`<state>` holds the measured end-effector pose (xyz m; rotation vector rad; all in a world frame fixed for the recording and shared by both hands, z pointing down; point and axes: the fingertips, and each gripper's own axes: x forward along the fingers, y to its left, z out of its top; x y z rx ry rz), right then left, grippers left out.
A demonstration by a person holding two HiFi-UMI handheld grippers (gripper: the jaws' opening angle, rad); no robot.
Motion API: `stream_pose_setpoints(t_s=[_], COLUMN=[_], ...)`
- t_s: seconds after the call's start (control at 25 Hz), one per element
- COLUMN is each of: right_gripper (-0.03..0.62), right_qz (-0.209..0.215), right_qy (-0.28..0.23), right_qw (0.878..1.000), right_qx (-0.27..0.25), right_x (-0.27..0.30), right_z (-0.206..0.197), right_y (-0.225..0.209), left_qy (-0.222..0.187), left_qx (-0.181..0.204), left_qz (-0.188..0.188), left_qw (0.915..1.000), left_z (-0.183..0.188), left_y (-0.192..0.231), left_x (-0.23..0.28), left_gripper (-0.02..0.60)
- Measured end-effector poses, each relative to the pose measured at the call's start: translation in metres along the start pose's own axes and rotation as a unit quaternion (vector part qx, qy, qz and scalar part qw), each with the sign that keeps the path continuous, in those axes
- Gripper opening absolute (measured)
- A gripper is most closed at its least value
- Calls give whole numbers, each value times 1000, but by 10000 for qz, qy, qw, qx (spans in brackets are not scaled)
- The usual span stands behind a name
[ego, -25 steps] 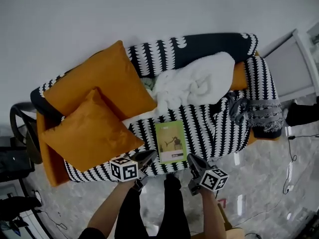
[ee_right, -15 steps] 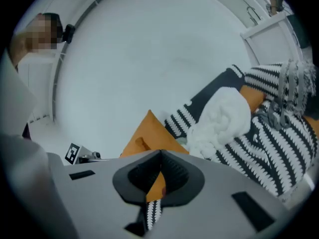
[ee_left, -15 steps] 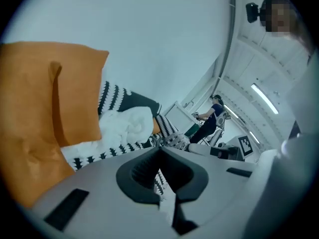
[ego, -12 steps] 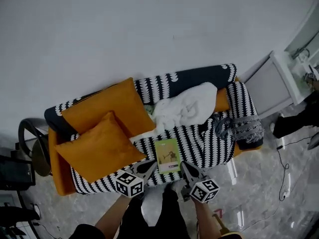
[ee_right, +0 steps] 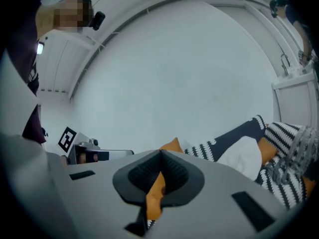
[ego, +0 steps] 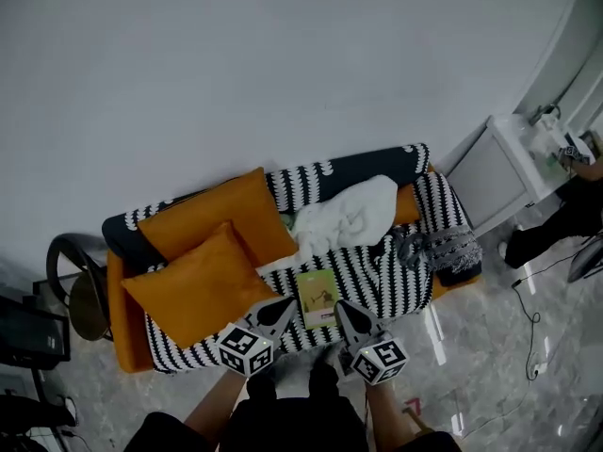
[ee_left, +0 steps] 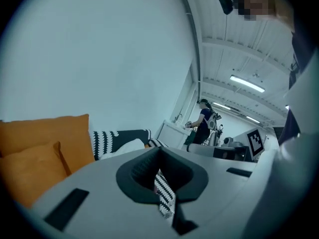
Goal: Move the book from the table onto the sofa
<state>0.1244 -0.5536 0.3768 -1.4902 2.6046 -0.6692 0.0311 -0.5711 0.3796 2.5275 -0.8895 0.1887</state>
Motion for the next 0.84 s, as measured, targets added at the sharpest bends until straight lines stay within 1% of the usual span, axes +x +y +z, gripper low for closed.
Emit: stream_pose_setpoints(t_s=[0.16, 0.32, 0.44, 0.56, 0.64, 0.72, 0.84], right_gripper=[21, 21, 21, 21, 21, 21, 21], right_qz=[83, 140, 226, 244, 247, 253, 266], right_qy=[-173, -282, -343, -409, -434, -442, -439], right_qw=[9989, 9974, 9967, 9961, 9958, 9957, 9959], right_qx=[-432, -654, -699, -739, -764, -770, -743], right_x=[-7, -9, -3, 0, 1, 1, 0], right_z=[17, 27, 33, 38, 39, 40, 40], right_y=[30, 52, 63, 69, 72, 74, 75], left_qy=[-200, -368, -494, -634, -705, -730, -748], left_qx=[267, 513, 661, 630, 698, 820, 873], left_qz=[-13, -49, -13, 58, 94, 91, 68], left_qw=[9994, 9980, 9966, 9960, 9950, 9939, 9933], left_z=[18, 32, 42, 51, 54, 56, 58], left_y=[-14, -23, -22, -21, -20, -19, -19], left_x=[-19, -35, -44, -51, -54, -56, -57], left_gripper=[15, 15, 15, 15, 15, 15, 15])
